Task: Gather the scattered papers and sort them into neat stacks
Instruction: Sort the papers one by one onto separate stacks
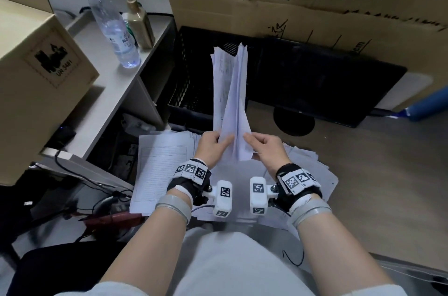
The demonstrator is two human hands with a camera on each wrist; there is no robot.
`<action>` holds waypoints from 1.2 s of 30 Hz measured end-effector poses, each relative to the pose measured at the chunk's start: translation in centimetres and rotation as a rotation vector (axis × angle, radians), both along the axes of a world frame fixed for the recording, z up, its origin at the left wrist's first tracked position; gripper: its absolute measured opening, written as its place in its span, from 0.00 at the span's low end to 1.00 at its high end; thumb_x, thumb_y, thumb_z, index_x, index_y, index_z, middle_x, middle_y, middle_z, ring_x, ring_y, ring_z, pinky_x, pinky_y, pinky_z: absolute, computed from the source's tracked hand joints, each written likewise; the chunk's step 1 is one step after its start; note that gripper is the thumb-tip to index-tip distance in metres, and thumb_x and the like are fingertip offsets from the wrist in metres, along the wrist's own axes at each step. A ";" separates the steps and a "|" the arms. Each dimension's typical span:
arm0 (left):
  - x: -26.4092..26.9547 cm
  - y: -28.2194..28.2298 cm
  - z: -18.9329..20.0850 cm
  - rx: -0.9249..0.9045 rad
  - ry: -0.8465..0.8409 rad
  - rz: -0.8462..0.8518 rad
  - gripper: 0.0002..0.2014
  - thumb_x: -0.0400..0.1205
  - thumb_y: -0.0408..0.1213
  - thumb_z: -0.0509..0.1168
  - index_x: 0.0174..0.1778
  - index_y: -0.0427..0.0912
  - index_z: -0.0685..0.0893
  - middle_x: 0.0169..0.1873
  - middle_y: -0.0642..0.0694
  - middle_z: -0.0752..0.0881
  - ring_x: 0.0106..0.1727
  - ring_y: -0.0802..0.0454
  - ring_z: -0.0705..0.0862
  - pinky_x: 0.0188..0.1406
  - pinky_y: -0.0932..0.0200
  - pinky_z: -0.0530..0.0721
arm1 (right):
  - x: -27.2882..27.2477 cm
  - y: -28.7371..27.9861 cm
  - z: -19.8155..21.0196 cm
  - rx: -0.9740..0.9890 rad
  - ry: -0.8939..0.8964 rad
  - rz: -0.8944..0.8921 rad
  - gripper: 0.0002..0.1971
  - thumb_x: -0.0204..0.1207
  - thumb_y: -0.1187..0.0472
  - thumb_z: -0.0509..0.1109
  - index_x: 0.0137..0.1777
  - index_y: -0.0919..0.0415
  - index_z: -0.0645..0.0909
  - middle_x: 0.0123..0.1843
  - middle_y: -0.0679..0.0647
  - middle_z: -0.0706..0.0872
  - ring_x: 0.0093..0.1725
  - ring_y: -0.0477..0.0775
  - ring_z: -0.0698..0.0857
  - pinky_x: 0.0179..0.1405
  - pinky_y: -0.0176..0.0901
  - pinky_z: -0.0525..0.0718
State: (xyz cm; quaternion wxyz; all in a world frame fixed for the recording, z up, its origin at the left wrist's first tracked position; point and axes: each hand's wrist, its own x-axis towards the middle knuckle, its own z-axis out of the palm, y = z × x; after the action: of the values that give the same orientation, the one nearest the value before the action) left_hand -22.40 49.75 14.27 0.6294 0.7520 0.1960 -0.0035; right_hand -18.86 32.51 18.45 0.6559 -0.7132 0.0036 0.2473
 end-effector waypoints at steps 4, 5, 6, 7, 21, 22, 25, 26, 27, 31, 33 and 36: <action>0.6 1.8 -0.8 -0.097 0.047 -0.007 0.39 0.70 0.77 0.67 0.34 0.36 0.81 0.31 0.43 0.78 0.35 0.49 0.76 0.40 0.51 0.73 | 0.2 1.8 -1.0 -0.071 -0.041 -0.102 0.09 0.82 0.57 0.71 0.44 0.58 0.90 0.40 0.53 0.91 0.38 0.51 0.85 0.42 0.49 0.83; 0.6 1.9 -0.5 -0.115 0.046 -0.017 0.36 0.72 0.76 0.67 0.33 0.40 0.79 0.30 0.44 0.76 0.34 0.51 0.75 0.39 0.53 0.72 | 0.2 2.1 -1.1 -0.083 -0.050 -0.111 0.08 0.82 0.58 0.71 0.46 0.59 0.90 0.43 0.55 0.92 0.39 0.52 0.87 0.46 0.52 0.85; 0.5 2.1 -0.1 -0.112 0.042 -0.027 0.33 0.73 0.74 0.68 0.32 0.42 0.77 0.29 0.46 0.73 0.32 0.52 0.73 0.38 0.54 0.70 | 0.1 2.3 -1.3 -0.090 -0.060 -0.119 0.07 0.82 0.59 0.71 0.49 0.60 0.90 0.45 0.56 0.93 0.41 0.52 0.88 0.48 0.53 0.87; 0.3 2.2 0.2 -0.100 0.022 -0.039 0.32 0.74 0.72 0.68 0.32 0.43 0.76 0.28 0.46 0.71 0.32 0.53 0.71 0.37 0.55 0.69 | 0.0 2.6 -1.3 -0.103 -0.064 -0.120 0.07 0.81 0.59 0.72 0.51 0.60 0.89 0.46 0.55 0.93 0.43 0.53 0.90 0.51 0.53 0.87; -3.6 5.2 -5.5 -0.041 0.186 0.013 0.19 0.73 0.52 0.74 0.41 0.37 0.91 0.40 0.40 0.93 0.43 0.44 0.90 0.51 0.45 0.88 | -3.8 1.2 -7.0 -0.509 0.170 -0.189 0.27 0.78 0.46 0.69 0.72 0.61 0.78 0.72 0.59 0.80 0.70 0.60 0.80 0.68 0.50 0.76; -4.4 5.0 -5.8 -0.046 0.208 0.003 0.14 0.74 0.50 0.74 0.41 0.40 0.91 0.39 0.42 0.93 0.43 0.43 0.91 0.50 0.45 0.88 | -4.2 1.3 -8.3 -0.526 0.167 -0.166 0.24 0.79 0.47 0.69 0.68 0.63 0.81 0.68 0.59 0.83 0.69 0.62 0.81 0.65 0.48 0.77; -6.8 5.1 -7.2 0.005 0.278 0.099 0.13 0.78 0.47 0.72 0.34 0.43 0.86 0.27 0.50 0.83 0.30 0.51 0.78 0.37 0.53 0.77 | -5.7 1.5 -11.2 -0.605 0.193 -0.194 0.15 0.79 0.55 0.67 0.33 0.63 0.75 0.33 0.57 0.79 0.37 0.61 0.80 0.36 0.45 0.71; -7.5 5.3 -7.8 0.025 0.303 0.140 0.14 0.77 0.49 0.71 0.33 0.43 0.83 0.26 0.49 0.80 0.30 0.51 0.75 0.36 0.54 0.74 | -6.3 1.3 -12.1 -0.639 0.248 -0.209 0.18 0.79 0.57 0.67 0.30 0.62 0.68 0.28 0.56 0.74 0.33 0.60 0.74 0.32 0.45 0.67; -8.2 5.5 -8.1 0.055 0.324 0.182 0.16 0.77 0.51 0.70 0.32 0.42 0.81 0.26 0.48 0.78 0.30 0.51 0.73 0.35 0.54 0.73 | -6.8 1.0 -12.6 -0.669 0.283 -0.217 0.20 0.80 0.57 0.67 0.29 0.61 0.65 0.26 0.55 0.71 0.31 0.59 0.72 0.30 0.45 0.65; -9.7 6.4 -8.3 0.168 0.378 0.261 0.20 0.83 0.44 0.70 0.29 0.39 0.73 0.25 0.45 0.74 0.28 0.50 0.70 0.31 0.56 0.68 | -8.3 0.0 -15.2 -0.759 0.420 -0.242 0.12 0.81 0.55 0.66 0.41 0.63 0.81 0.44 0.63 0.86 0.46 0.63 0.83 0.49 0.50 0.81; -9.8 6.5 -8.4 0.169 0.361 0.261 0.22 0.80 0.48 0.70 0.31 0.34 0.75 0.27 0.44 0.74 0.29 0.50 0.70 0.32 0.55 0.68 | -8.5 0.3 -15.7 -0.759 0.459 -0.280 0.20 0.83 0.54 0.66 0.69 0.65 0.80 0.70 0.64 0.83 0.67 0.65 0.82 0.66 0.51 0.78; -9.7 6.1 -8.8 0.164 0.363 0.250 0.29 0.75 0.57 0.68 0.34 0.28 0.77 0.28 0.44 0.76 0.31 0.51 0.72 0.34 0.53 0.71 | -7.9 1.6 -16.2 -0.715 0.438 -0.324 0.30 0.83 0.55 0.66 0.82 0.61 0.64 0.79 0.61 0.74 0.74 0.66 0.76 0.66 0.51 0.76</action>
State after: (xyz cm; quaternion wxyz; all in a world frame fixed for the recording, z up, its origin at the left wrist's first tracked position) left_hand -32.13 55.87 5.51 0.5161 0.7577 0.3969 -0.0447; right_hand -26.75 34.10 2.23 0.3822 -0.8162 0.3392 0.2694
